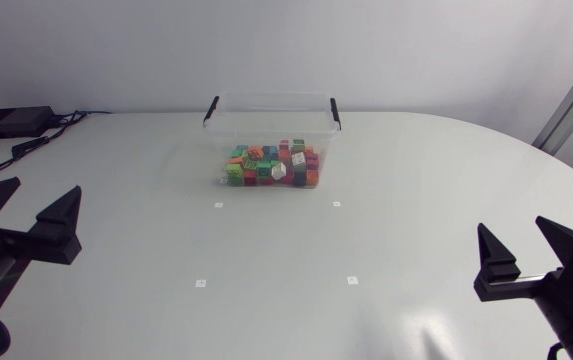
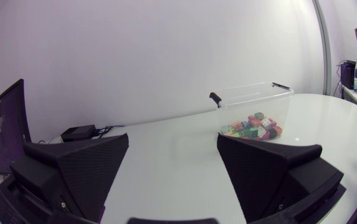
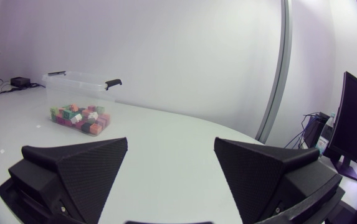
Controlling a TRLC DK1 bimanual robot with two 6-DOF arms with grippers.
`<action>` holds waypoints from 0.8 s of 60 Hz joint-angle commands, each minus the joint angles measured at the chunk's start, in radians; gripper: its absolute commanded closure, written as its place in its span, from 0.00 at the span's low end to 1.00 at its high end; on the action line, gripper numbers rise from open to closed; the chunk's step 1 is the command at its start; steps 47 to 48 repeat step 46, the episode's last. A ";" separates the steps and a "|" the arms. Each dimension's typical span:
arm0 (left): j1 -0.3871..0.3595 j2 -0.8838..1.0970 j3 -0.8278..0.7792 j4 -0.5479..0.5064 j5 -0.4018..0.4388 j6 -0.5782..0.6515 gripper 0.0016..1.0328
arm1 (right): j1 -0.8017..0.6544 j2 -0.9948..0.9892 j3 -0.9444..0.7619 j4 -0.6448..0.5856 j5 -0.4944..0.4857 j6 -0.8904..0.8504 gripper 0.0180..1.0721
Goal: Place the duplo bricks in the container
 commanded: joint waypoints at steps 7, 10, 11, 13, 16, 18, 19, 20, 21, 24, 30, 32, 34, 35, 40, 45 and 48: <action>0.017 -0.100 -0.109 0.027 0.022 -0.082 0.04 | 0.016 -0.005 -0.046 0.050 0.008 0.069 0.05; 0.020 -0.129 -0.137 0.031 0.028 -0.099 0.04 | 0.019 -0.005 -0.051 0.061 0.008 0.083 0.05; 0.020 -0.137 -0.144 0.032 0.029 -0.103 0.04 | 0.019 -0.005 -0.053 0.064 0.008 0.087 0.05; 0.022 -0.153 -0.160 0.035 0.032 -0.112 0.04 | 0.021 -0.005 -0.056 0.070 0.009 0.096 0.05; 0.024 -0.179 -0.184 0.038 0.037 -0.127 0.04 | 0.023 -0.005 -0.061 0.080 0.009 0.109 0.05; 0.025 -0.195 -0.199 0.041 0.040 -0.136 0.04 | 0.025 -0.005 -0.064 0.086 0.009 0.117 0.05; 0.026 -0.202 -0.206 0.042 0.042 -0.140 0.04 | 0.025 -0.005 -0.065 0.089 0.009 0.120 0.05; 0.026 -0.212 -0.216 0.043 0.043 -0.146 0.04 | 0.026 -0.005 -0.067 0.093 0.009 0.125 0.05; 0.027 -0.220 -0.223 0.044 0.045 -0.150 0.04 | 0.027 -0.005 -0.068 0.096 0.009 0.129 0.05; 0.029 -0.244 -0.246 0.048 0.050 -0.164 0.04 | 0.029 -0.005 -0.073 0.105 0.009 0.141 0.05; 0.033 -0.289 -0.289 0.054 0.058 -0.189 0.04 | 0.033 -0.004 -0.081 0.122 0.009 0.164 0.05; 0.033 -0.289 -0.289 0.054 0.058 -0.189 0.04 | 0.033 -0.004 -0.081 0.122 0.009 0.164 0.05; 0.033 -0.289 -0.289 0.054 0.058 -0.189 0.04 | 0.033 -0.004 -0.081 0.122 0.009 0.164 0.05; 0.033 -0.289 -0.289 0.054 0.058 -0.189 0.04 | 0.033 -0.004 -0.081 0.122 0.009 0.164 0.05; 0.033 -0.289 -0.289 0.054 0.058 -0.189 0.04 | 0.033 -0.004 -0.081 0.122 0.009 0.164 0.05; 0.033 -0.289 -0.289 0.054 0.058 -0.189 0.04 | 0.033 -0.004 -0.081 0.122 0.009 0.164 0.05; 0.033 -0.289 -0.289 0.054 0.058 -0.189 0.04 | 0.033 -0.004 -0.081 0.122 0.009 0.164 0.05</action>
